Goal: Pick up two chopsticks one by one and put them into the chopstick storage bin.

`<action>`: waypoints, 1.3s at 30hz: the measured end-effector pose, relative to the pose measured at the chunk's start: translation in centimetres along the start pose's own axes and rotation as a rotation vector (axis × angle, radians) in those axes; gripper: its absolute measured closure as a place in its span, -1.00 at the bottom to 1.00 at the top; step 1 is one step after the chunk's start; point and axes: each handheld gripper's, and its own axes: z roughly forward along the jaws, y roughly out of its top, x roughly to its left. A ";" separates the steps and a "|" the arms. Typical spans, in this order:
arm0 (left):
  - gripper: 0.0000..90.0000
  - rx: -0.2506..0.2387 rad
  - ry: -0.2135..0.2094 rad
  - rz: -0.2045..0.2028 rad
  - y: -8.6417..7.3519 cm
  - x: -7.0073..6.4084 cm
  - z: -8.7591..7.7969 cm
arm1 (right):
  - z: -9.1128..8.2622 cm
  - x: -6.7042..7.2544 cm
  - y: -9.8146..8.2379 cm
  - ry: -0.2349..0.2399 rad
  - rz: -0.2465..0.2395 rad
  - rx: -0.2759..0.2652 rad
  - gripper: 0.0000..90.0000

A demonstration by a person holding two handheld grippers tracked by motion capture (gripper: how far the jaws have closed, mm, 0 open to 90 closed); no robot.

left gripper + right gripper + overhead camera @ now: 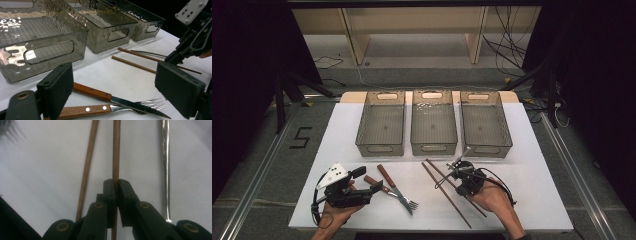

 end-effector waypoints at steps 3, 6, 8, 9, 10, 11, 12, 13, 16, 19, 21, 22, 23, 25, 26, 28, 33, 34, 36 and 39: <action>-0.67 -0.001 -0.001 -0.001 0.0 0.0 0.0 | -0.7 0.2 0.2 0.005 -0.011 -0.031 0.90; -0.67 -0.001 -0.001 -0.002 0.0 0.0 0.0 | -1.2 0.4 0.5 0.019 -0.024 -0.067 0.90; -0.67 0.000 0.000 -0.004 0.0 0.0 0.0 | -1.5 0.5 0.8 0.024 -0.030 -0.083 0.90; -0.67 -0.001 0.001 -0.005 0.0 0.1 0.0 | -1.6 0.5 1.0 0.029 -0.034 -0.093 0.90; -0.67 0.000 0.000 -0.006 0.0 0.1 0.0 | -1.7 0.5 1.2 0.035 -0.035 -0.102 0.90; -0.67 0.000 0.000 -0.006 0.0 0.1 0.0 | -1.8 0.5 1.4 0.035 -0.036 -0.112 0.90; -0.67 0.000 0.001 -0.006 0.0 0.1 0.0 | -2.0 0.5 1.6 0.039 -0.038 -0.123 0.90; -0.67 0.000 0.001 -0.006 0.0 0.1 0.0 | -2.1 0.5 1.9 0.042 -0.037 -0.130 0.90; -0.67 0.001 0.001 -0.005 0.0 0.1 0.0 | -2.5 0.6 2.7 0.053 -0.039 -0.164 0.90; -0.67 0.001 0.002 -0.004 0.0 0.1 0.0 | -2.9 0.7 3.7 0.060 -0.039 -0.202 0.90; -0.67 0.002 0.001 -0.003 0.0 0.2 0.0 | -3.1 0.8 4.5 0.061 -0.042 -0.223 0.90; -0.67 0.002 0.001 -0.003 0.0 0.2 0.0 | -3.2 0.9 4.9 0.067 -0.045 -0.234 0.90; -0.67 0.002 0.001 -0.002 0.0 0.2 -0.1 | -3.4 1.0 5.2 0.070 -0.043 -0.240 0.90; -0.67 0.001 0.002 -0.003 0.0 0.2 -0.1 | -3.5 1.1 6.0 0.077 -0.042 -0.264 0.90; -0.67 0.000 0.002 -0.004 0.0 0.2 -0.1 | -3.6 1.1 6.4 0.082 -0.043 -0.277 0.90; -0.67 -0.001 0.003 -0.004 0.0 0.2 -0.1 | -3.7 1.1 7.2 0.086 -0.042 -0.299 0.90; -0.67 -0.004 0.001 -0.008 0.0 0.2 -0.1 | -3.8 1.1 9.3 0.081 -0.042 -0.330 0.90; -0.67 -0.004 0.001 -0.007 0.0 0.2 -0.1 | -3.8 1.1 9.7 0.084 -0.037 -0.336 0.90; -0.67 -0.011 0.001 -0.016 0.0 0.2 -0.1 | -3.8 1.0 10.5 0.081 -0.037 -0.347 0.90; -0.67 -0.008 0.001 -0.013 0.0 0.2 -0.1 | -3.9 0.9 11.5 0.087 -0.027 -0.365 0.90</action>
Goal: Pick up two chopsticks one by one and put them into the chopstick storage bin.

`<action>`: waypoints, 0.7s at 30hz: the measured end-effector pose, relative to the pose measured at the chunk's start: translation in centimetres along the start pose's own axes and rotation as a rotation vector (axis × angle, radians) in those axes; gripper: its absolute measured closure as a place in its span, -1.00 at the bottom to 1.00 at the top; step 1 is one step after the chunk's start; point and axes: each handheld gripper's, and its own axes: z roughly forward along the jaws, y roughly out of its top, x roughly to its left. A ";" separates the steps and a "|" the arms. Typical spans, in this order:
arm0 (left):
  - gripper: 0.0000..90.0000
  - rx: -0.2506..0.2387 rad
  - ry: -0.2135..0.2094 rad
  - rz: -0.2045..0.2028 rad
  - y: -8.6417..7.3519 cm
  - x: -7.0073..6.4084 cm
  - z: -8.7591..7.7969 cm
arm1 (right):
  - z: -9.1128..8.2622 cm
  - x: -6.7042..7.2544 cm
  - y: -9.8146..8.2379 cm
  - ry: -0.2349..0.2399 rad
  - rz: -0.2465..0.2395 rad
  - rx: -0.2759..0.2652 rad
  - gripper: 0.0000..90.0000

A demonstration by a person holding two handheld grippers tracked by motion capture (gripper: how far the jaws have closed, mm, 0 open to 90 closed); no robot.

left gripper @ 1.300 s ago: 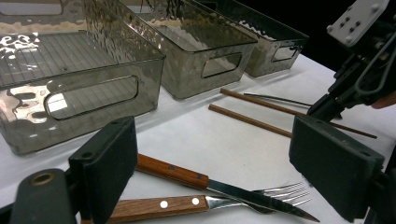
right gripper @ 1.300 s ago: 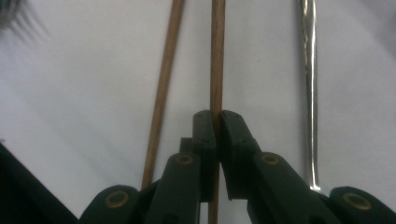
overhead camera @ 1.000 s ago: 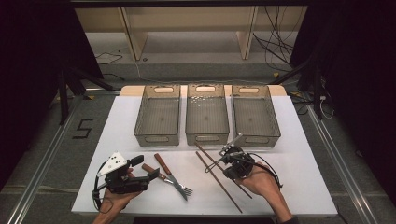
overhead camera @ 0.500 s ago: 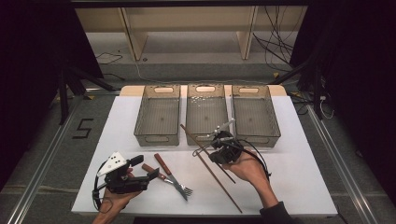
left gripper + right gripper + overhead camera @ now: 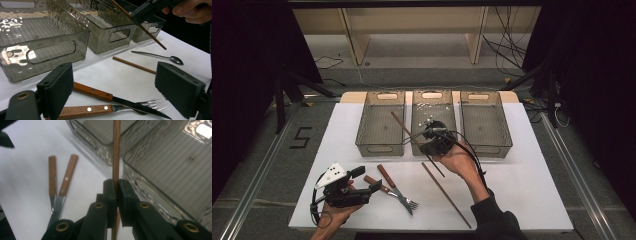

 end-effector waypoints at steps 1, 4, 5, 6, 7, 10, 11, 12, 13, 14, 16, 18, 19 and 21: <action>-0.67 -0.001 0.000 -0.001 0.0 0.0 0.0 | 0.1 -0.1 0.2 -0.003 -0.005 -0.002 0.90; -0.67 -0.002 -0.001 0.000 0.0 0.0 0.0 | 0.2 -0.1 1.3 0.000 0.004 -0.024 0.90; -0.67 -0.002 0.000 -0.001 0.0 0.0 0.0 | 0.3 -0.1 1.7 0.002 0.006 -0.027 0.90; -0.67 -0.004 0.000 -0.005 0.0 0.0 0.0 | 0.3 -0.1 1.9 0.003 0.007 -0.027 0.90; -0.67 -0.003 -0.001 -0.003 0.0 0.0 0.0 | 0.4 -0.1 2.4 0.005 0.002 -0.034 0.90; -0.67 -0.002 -0.001 0.000 0.0 0.0 0.0 | 0.7 0.0 3.5 0.009 0.012 -0.045 0.90; -0.67 -0.001 -0.002 -0.001 0.0 0.0 -0.1 | 0.8 0.0 3.7 0.013 0.016 -0.049 0.90; -0.67 -0.001 -0.002 -0.002 0.0 0.1 -0.1 | 1.0 0.0 4.1 0.018 0.013 -0.053 0.90; -0.67 -0.002 -0.003 -0.002 0.0 0.1 -0.1 | 1.2 0.0 4.5 0.016 0.014 -0.057 0.90; -0.67 -0.003 -0.003 -0.003 0.0 0.1 -0.1 | 1.3 0.1 4.7 0.016 0.018 -0.059 0.90; -0.67 -0.002 -0.003 0.000 0.1 0.1 -0.1 | 1.6 0.1 5.4 0.022 0.028 -0.065 0.90; -0.67 -0.003 -0.004 -0.001 0.1 0.1 -0.1 | 2.0 0.0 5.9 0.020 0.035 -0.070 0.90; -0.67 -0.005 -0.003 -0.001 0.0 0.1 -0.1 | 2.2 -0.1 6.2 0.022 0.039 -0.073 0.90; -0.67 -0.006 -0.005 -0.005 0.0 0.1 -0.1 | 2.5 -0.2 6.7 0.032 0.053 -0.076 0.90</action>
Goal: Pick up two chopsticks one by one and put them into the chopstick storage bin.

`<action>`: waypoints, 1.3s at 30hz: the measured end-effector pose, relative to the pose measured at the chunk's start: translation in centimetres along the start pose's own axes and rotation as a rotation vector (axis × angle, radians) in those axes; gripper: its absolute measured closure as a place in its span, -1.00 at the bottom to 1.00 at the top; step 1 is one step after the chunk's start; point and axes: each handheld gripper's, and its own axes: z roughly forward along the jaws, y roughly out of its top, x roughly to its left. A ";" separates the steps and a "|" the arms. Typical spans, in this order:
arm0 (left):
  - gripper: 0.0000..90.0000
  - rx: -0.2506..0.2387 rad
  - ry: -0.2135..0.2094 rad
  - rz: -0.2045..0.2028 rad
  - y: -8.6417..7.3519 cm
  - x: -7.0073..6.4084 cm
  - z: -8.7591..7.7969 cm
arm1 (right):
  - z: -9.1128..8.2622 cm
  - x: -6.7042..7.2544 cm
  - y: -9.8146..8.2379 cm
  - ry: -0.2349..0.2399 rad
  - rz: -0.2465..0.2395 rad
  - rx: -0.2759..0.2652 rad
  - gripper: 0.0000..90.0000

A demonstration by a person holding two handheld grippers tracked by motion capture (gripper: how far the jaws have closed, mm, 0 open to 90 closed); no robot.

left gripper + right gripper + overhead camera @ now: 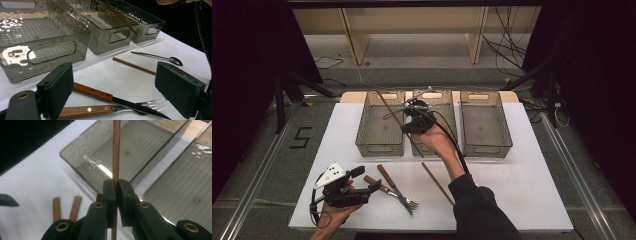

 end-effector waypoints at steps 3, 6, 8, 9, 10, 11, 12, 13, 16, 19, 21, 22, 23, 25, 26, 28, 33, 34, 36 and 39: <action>-0.67 -0.001 0.001 0.002 0.0 0.0 0.0 | 0.5 -0.1 0.8 -0.001 0.010 -0.007 0.90; -0.67 -0.002 0.001 0.003 0.0 0.0 -0.1 | 1.0 -0.2 1.5 -0.005 0.021 -0.017 0.90; -0.67 -0.002 0.000 0.003 0.0 0.0 -0.1 | 1.3 -0.3 1.9 0.001 0.037 -0.027 0.90; -0.67 0.001 0.000 0.006 0.0 0.0 -0.1 | 1.5 -0.5 2.2 0.008 0.052 -0.032 0.90; -0.67 0.001 0.000 0.006 0.0 0.0 -0.1 | 1.6 -0.5 2.3 0.006 0.059 -0.037 0.90; -0.67 0.001 -0.001 0.006 0.1 0.0 -0.1 | 1.9 -0.6 2.6 0.002 0.069 -0.043 0.90; -0.67 0.002 -0.001 0.007 0.1 0.0 -0.1 | 2.1 -0.6 2.7 0.001 0.071 -0.045 0.90; -0.67 -0.001 -0.001 0.005 0.1 0.0 -0.1 | 2.3 -0.7 2.9 -0.001 0.077 -0.043 0.90; -0.67 -0.008 -0.002 -0.003 0.1 0.0 -0.1 | 2.9 -0.9 3.5 0.004 0.107 -0.056 0.90; -0.67 -0.007 -0.002 -0.002 0.1 0.0 -0.1 | 3.4 -0.9 4.0 0.004 0.124 -0.062 0.90; -0.67 -0.007 -0.003 -0.002 0.1 0.0 -0.1 | 3.7 -0.9 4.4 0.007 0.140 -0.066 0.90; -0.67 -0.006 -0.004 -0.002 0.1 0.0 -0.1 | 3.8 -0.9 4.6 0.006 0.140 -0.066 0.90; -0.67 -0.005 -0.004 0.001 0.1 0.1 -0.1 | 4.0 -0.8 4.7 0.002 0.145 -0.065 0.90; -0.67 -0.006 -0.004 -0.001 0.1 0.1 -0.1 | 4.2 -0.8 5.0 -0.005 0.142 -0.061 0.90; -0.67 -0.006 -0.004 -0.001 0.1 0.1 -0.2 | 4.3 -0.7 5.1 -0.006 0.146 -0.062 0.90; -0.67 -0.006 -0.005 -0.003 0.1 0.1 -0.2 | 4.6 -0.6 5.3 -0.003 0.147 -0.065 0.90; -0.67 -0.005 -0.007 -0.003 0.1 0.1 -0.2 | 5.2 -0.6 5.7 -0.008 0.155 -0.064 0.90; -0.67 -0.005 -0.007 -0.004 0.1 0.1 -0.2 | 5.4 -0.6 5.8 -0.010 0.154 -0.063 0.90; -0.67 -0.006 -0.007 -0.005 0.1 0.1 -0.2 | 5.6 -0.5 5.9 -0.013 0.153 -0.060 0.89; -0.67 -0.007 -0.009 -0.005 0.1 0.1 -0.2 | 5.9 -0.5 6.0 -0.015 0.159 -0.068 0.89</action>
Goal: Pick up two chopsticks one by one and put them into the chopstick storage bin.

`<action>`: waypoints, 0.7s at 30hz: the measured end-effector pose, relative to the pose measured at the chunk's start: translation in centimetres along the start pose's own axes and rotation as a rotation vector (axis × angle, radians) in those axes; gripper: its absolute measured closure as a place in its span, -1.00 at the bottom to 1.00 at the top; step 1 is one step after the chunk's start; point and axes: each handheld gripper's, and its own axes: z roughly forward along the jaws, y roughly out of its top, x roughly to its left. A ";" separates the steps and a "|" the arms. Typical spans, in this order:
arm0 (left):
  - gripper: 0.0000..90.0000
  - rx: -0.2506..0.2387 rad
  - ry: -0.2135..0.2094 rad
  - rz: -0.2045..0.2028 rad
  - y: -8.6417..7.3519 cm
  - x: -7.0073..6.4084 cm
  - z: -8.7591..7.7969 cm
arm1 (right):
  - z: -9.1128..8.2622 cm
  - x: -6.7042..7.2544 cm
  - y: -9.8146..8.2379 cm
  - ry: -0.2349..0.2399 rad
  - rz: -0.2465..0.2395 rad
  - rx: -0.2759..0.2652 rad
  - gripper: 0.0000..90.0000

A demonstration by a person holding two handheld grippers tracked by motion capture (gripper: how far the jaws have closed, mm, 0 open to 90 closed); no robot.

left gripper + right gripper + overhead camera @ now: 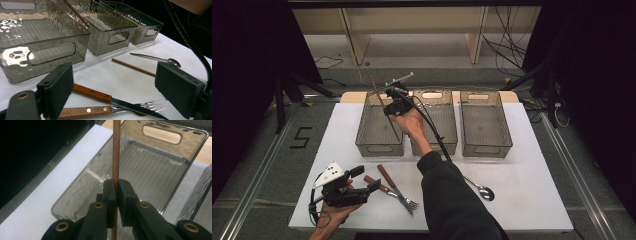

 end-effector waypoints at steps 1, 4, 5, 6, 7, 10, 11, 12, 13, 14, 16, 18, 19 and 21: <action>-0.67 0.000 0.000 0.000 0.0 0.0 0.0 | 0.1 -0.1 0.0 -0.003 0.003 0.003 0.89; -0.67 0.000 -0.001 0.002 0.0 0.0 0.0 | 0.6 -0.3 -0.1 -0.009 0.008 0.015 0.89; -0.67 0.000 -0.001 0.002 0.0 0.0 0.0 | 0.7 -0.4 -0.1 -0.014 0.006 0.018 0.89; -0.67 0.000 0.000 0.002 0.0 0.0 0.0 | 0.8 -0.4 -0.1 -0.017 0.006 0.018 0.89; -0.67 0.000 -0.001 0.002 0.0 0.0 0.0 | 0.9 -0.5 -0.1 -0.014 0.016 0.017 0.89; -0.67 0.000 -0.002 0.003 0.0 0.0 0.0 | 1.3 -0.6 -0.2 -0.015 0.026 0.024 0.89; -0.67 0.000 -0.003 0.001 0.0 0.0 0.0 | 1.4 -0.6 -0.3 -0.012 0.031 0.027 0.89; -0.67 0.000 -0.002 0.000 0.0 0.0 0.0 | 1.5 -0.5 -0.3 -0.013 0.032 0.030 0.89; -0.67 -0.001 -0.002 0.000 0.0 0.0 0.0 | 1.6 -0.5 -0.4 -0.017 0.030 0.033 0.89; -0.67 0.000 -0.002 0.000 0.0 0.0 0.0 | 1.8 -0.5 -0.5 -0.018 0.031 0.036 0.89; -0.67 0.000 -0.003 0.001 0.0 0.0 0.0 | 2.0 -0.5 -0.5 -0.016 0.035 0.041 0.89; -0.67 0.000 -0.003 -0.001 0.0 0.0 0.0 | 2.1 -0.5 -0.6 -0.015 0.041 0.049 0.89; -0.67 0.000 -0.003 0.000 0.0 0.0 0.0 | 2.2 -0.5 -0.6 -0.018 0.045 0.049 0.89; -0.67 0.000 -0.003 -0.001 0.0 0.0 0.0 | 2.4 -0.5 -0.7 -0.022 0.051 0.057 0.89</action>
